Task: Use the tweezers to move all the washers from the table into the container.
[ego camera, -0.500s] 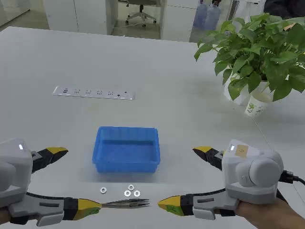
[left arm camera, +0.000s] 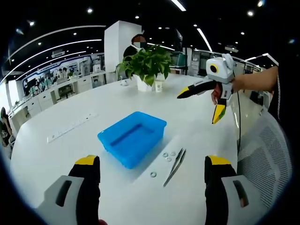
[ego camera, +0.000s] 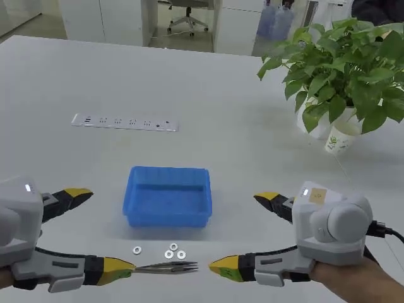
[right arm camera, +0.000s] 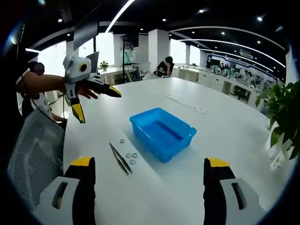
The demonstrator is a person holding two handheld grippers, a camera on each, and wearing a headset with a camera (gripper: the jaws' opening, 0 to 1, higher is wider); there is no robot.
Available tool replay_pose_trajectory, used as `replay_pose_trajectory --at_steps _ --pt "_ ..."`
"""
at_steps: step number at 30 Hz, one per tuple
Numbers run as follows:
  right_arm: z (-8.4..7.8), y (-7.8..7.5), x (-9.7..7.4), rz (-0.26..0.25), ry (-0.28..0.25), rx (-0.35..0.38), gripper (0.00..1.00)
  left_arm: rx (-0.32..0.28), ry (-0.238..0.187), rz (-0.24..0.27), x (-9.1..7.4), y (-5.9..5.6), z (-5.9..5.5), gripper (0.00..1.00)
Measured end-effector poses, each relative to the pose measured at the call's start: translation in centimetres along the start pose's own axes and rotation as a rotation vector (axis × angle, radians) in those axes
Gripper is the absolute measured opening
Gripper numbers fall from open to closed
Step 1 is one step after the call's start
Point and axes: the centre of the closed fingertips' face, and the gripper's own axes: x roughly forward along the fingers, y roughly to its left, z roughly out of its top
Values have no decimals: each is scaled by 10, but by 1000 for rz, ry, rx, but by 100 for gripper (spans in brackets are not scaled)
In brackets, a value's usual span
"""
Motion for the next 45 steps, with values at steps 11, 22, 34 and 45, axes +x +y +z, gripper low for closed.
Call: replay_pose_trajectory --at_steps 11,22,34,45 --pt "-1 -1 0 0 1 1 97 10 -3 -4 1 0 1 98" --pt "0 0 -1 2 -2 -4 97 22 0 -7 0 0 1 96" --pt "-2 0 -1 3 2 -4 96 28 -2 -13 0 -1 3 96" --pt "-1 -2 -1 7 0 -7 96 34 1 -15 0 0 4 95"
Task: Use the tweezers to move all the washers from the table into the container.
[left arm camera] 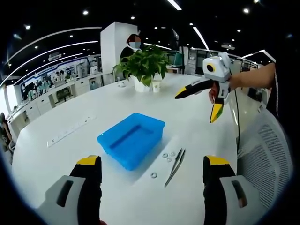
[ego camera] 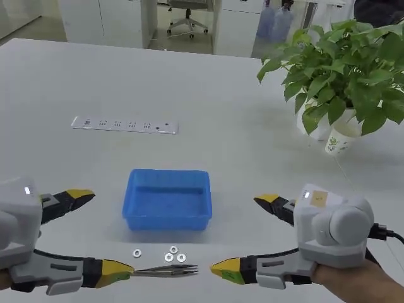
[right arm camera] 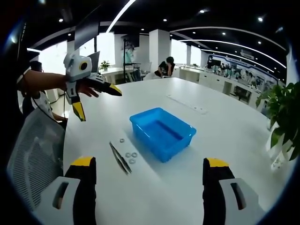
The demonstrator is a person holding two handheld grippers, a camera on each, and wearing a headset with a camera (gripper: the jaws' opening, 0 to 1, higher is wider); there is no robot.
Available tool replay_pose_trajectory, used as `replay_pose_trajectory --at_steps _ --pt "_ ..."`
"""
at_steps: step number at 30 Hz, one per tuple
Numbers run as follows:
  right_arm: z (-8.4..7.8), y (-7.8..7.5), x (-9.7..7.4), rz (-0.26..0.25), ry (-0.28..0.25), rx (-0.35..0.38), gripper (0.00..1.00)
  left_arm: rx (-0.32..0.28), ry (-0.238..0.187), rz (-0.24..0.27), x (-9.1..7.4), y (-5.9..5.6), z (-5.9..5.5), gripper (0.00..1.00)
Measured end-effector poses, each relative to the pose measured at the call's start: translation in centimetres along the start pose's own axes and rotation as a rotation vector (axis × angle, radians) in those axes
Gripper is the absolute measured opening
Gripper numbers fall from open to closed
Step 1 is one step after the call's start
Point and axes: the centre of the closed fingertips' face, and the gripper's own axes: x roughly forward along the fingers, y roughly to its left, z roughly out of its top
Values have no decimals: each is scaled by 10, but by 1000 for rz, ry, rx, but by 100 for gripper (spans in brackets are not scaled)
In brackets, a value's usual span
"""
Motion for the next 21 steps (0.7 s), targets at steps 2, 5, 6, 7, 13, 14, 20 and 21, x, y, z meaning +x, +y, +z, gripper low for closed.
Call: replay_pose_trajectory --at_steps 2,5,6,7,13,14,20,21 --pt "-1 0 0 3 1 -1 95 3 5 -2 0 0 0 95" --pt "-1 1 1 9 5 -9 94 10 12 -4 0 0 -1 95" --pt "-1 1 1 11 6 -14 94 12 14 -6 1 0 -1 95" --pt "-2 1 2 14 7 -21 93 16 19 -12 1 -1 -2 94" --pt "-4 4 5 34 22 -61 89 51 45 -48 3 -7 -6 84" --pt "-4 4 6 38 24 -64 88 52 47 -52 4 -8 -7 83" --pt "-7 8 10 63 39 -93 83 86 72 -85 8 -16 -13 75" --pt "-8 8 10 67 43 -95 83 92 76 -91 8 -17 -13 73"
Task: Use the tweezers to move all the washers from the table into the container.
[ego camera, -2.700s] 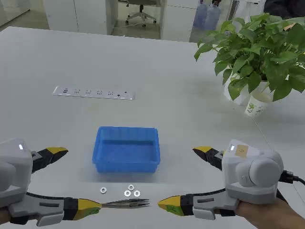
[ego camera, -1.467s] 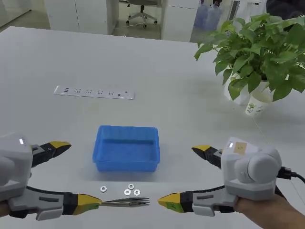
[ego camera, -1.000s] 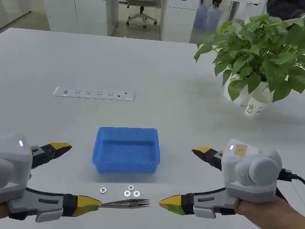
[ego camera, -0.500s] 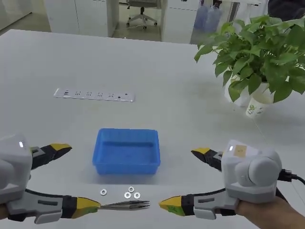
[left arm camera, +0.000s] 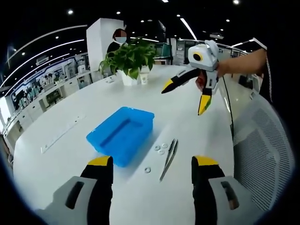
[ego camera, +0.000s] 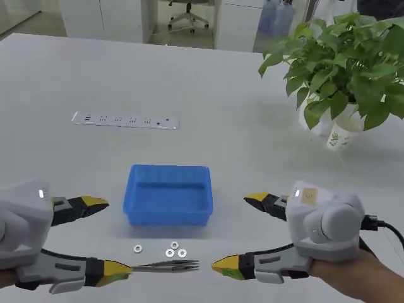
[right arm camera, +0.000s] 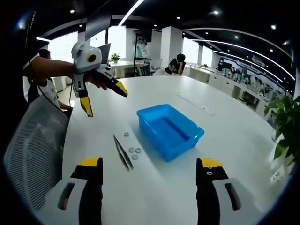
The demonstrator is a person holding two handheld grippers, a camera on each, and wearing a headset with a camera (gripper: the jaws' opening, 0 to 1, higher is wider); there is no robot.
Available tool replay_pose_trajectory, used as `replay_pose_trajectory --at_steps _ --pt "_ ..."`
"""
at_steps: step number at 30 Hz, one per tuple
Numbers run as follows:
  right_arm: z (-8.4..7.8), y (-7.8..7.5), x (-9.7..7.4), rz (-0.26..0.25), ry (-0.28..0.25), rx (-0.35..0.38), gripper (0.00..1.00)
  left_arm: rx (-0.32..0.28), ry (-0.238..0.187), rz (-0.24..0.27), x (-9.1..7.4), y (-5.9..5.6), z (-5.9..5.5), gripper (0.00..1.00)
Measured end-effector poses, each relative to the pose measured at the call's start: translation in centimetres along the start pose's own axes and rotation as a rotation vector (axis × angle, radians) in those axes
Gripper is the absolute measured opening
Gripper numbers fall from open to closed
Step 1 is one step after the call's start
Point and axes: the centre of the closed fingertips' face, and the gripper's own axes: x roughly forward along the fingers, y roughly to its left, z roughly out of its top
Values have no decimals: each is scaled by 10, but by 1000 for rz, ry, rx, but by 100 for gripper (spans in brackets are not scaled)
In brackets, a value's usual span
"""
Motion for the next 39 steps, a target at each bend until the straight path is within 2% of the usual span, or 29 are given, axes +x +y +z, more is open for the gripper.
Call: replay_pose_trajectory --at_steps 9,18,32,39 --pt "-6 9 7 50 35 -66 70 45 34 -33 7 -6 -7 57" --pt "-10 17 16 112 60 -107 56 84 83 -61 15 -10 -16 48" --pt "-20 30 31 215 113 -171 41 169 179 -137 27 -16 -38 30" --pt "-25 38 39 270 145 -207 34 207 234 -174 37 -17 -51 25"
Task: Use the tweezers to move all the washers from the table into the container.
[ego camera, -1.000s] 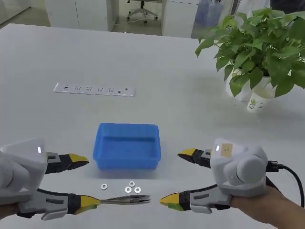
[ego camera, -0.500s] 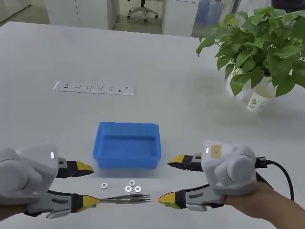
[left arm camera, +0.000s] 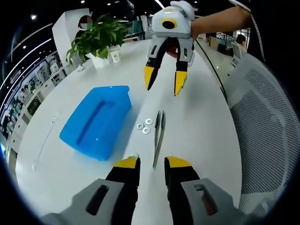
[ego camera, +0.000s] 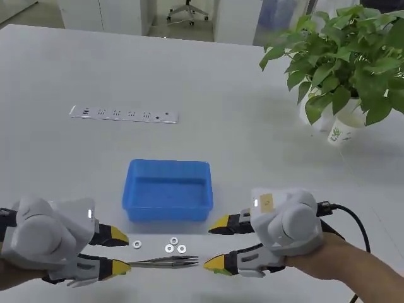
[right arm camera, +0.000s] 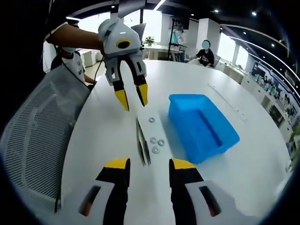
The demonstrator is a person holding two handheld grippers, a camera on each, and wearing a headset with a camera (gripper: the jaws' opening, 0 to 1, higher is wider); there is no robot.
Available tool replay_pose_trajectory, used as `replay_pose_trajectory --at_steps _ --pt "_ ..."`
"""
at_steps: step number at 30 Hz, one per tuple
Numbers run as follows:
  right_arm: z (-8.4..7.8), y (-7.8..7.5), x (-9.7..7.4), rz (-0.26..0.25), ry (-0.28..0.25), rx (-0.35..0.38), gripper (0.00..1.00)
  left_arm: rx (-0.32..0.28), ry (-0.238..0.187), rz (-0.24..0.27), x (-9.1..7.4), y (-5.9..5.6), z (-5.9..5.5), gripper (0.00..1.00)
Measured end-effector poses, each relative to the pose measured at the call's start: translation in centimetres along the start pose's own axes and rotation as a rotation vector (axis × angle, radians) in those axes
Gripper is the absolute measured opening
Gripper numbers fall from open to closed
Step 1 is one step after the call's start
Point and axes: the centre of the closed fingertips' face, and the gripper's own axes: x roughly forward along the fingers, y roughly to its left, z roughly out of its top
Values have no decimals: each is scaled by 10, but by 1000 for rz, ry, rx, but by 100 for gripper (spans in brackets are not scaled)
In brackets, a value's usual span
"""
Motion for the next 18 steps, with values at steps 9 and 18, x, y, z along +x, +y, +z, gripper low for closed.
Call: replay_pose_trajectory --at_steps 9,18 --pt "-4 6 13 61 35 -42 29 31 44 -31 11 -1 -7 20" --pt "-3 10 28 107 59 -89 25 62 84 -64 20 -4 -13 16"
